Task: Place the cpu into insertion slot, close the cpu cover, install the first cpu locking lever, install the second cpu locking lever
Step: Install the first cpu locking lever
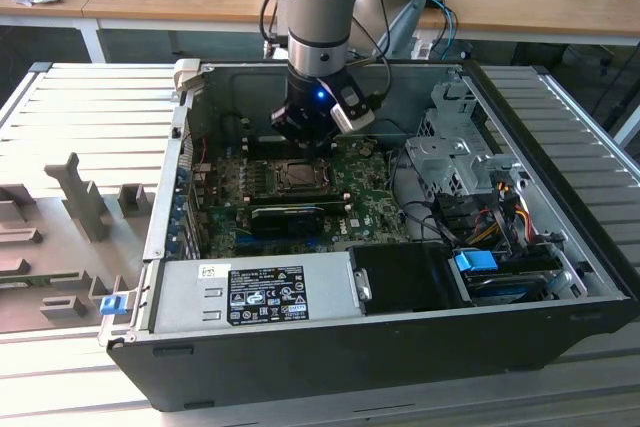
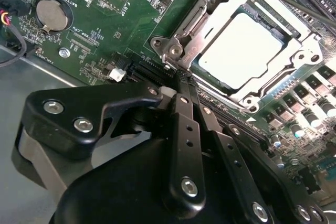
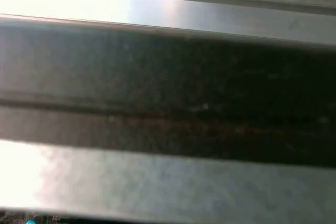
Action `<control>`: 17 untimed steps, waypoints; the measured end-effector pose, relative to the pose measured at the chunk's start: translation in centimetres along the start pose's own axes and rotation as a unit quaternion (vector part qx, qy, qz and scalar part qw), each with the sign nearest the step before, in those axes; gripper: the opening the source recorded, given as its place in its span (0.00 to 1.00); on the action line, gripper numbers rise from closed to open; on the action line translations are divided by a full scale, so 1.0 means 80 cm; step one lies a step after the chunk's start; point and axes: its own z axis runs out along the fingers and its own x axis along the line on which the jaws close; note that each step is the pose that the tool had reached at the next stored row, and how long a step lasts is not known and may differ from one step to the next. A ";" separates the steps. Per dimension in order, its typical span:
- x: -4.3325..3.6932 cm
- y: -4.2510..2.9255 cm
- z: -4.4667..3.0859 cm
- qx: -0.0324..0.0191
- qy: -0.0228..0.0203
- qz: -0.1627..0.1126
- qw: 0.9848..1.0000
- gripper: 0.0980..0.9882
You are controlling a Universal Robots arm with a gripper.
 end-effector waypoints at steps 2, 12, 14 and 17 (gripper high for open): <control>0.000 -0.0002 0.0010 0.000 0.000 0.000 1.000 0.01; 0.000 0.0004 -0.0043 -0.005 -0.001 0.000 1.000 0.01; 0.000 0.0009 -0.0102 -0.005 0.000 0.000 1.000 0.01; 0.000 0.0015 -0.0193 -0.005 -0.001 0.000 1.000 0.01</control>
